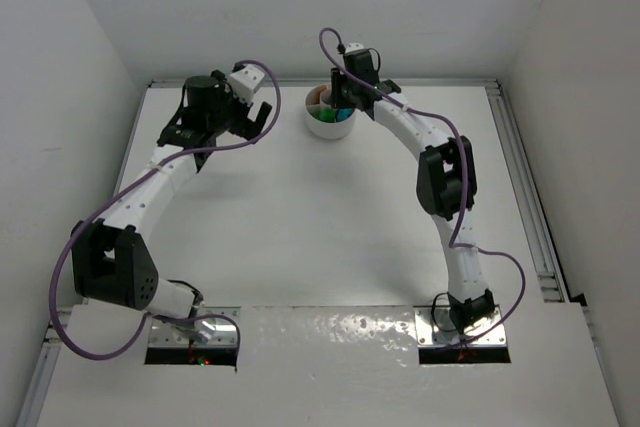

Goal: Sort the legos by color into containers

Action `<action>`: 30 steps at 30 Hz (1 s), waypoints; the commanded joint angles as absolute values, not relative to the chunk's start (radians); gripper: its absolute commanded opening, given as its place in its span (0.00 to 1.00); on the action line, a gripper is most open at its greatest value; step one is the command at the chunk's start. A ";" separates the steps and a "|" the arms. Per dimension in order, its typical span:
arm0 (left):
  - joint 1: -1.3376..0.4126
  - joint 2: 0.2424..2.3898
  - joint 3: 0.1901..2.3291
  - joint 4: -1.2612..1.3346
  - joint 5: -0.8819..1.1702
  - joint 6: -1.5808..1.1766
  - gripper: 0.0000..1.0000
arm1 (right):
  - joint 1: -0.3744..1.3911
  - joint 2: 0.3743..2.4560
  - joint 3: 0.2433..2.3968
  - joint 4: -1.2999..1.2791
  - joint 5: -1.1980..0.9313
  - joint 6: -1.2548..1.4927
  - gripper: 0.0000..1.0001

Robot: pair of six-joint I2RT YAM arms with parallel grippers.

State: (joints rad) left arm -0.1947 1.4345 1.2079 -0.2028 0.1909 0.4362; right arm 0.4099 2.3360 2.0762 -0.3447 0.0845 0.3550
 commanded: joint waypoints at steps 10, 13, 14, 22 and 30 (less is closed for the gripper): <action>-0.192 1.419 1.193 -0.179 0.160 0.423 1.00 | 0.417 2.349 2.126 -0.249 0.092 0.344 0.00; -0.192 1.424 1.193 -0.181 0.155 0.423 1.00 | 0.417 2.338 2.125 -0.245 0.094 0.344 0.00; -0.192 1.425 1.195 -0.178 0.155 0.420 1.00 | 0.417 2.336 2.125 -0.244 0.094 0.339 0.00; -0.192 1.430 1.206 -0.178 0.156 0.422 1.00 | 0.417 2.319 2.115 -0.245 0.104 0.331 0.00; -0.192 1.430 1.206 -0.173 0.152 0.425 1.00 | 0.420 2.287 2.079 -0.230 0.121 0.325 0.00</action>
State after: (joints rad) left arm -0.1947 1.4345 1.1873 -0.2062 0.1619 0.4358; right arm 0.4129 2.3478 2.0815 -0.2810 0.1009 0.3397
